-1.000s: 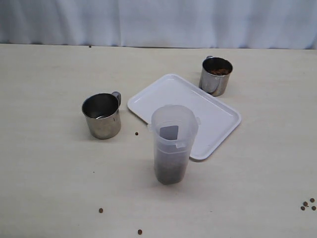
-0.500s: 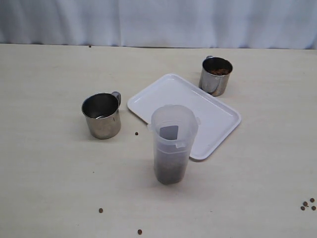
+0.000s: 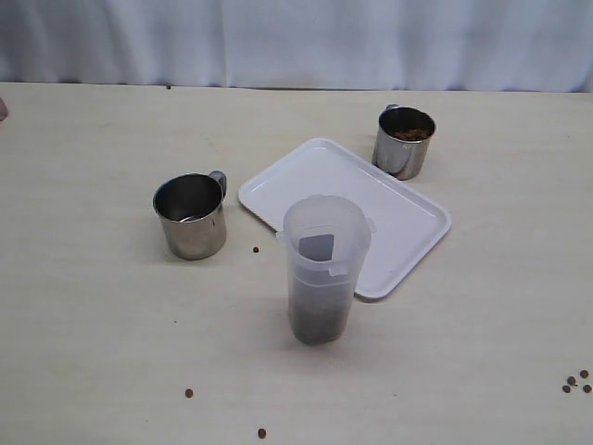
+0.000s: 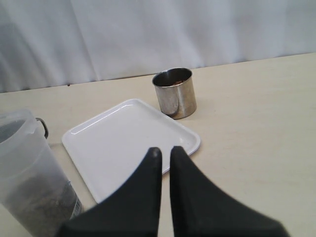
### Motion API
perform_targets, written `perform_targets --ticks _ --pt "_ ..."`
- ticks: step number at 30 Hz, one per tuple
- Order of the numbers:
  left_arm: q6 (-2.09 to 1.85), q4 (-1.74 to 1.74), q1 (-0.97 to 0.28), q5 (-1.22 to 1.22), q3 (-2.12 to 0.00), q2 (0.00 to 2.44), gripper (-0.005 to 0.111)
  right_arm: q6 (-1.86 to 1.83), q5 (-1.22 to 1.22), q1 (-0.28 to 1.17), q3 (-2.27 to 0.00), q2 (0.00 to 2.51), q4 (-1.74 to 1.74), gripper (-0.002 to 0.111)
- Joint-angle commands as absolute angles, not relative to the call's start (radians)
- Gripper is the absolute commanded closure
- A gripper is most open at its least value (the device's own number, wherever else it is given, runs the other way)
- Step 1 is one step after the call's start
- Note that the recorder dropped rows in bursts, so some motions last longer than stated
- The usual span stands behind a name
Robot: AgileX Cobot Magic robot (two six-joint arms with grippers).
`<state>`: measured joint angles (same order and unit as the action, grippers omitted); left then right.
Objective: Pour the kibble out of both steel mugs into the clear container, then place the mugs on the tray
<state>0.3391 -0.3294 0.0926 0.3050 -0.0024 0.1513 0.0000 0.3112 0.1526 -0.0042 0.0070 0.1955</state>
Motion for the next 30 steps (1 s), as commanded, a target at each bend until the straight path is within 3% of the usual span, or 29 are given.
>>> perform_targets --ticks 1,30 --pt "0.337 -0.346 0.094 0.250 0.000 0.144 0.107 -0.007 0.296 0.155 0.000 0.008 0.198 0.103" --pt "0.345 -0.346 0.094 0.043 0.000 0.144 0.107 -0.007 0.296 0.155 0.000 0.008 0.198 0.103"
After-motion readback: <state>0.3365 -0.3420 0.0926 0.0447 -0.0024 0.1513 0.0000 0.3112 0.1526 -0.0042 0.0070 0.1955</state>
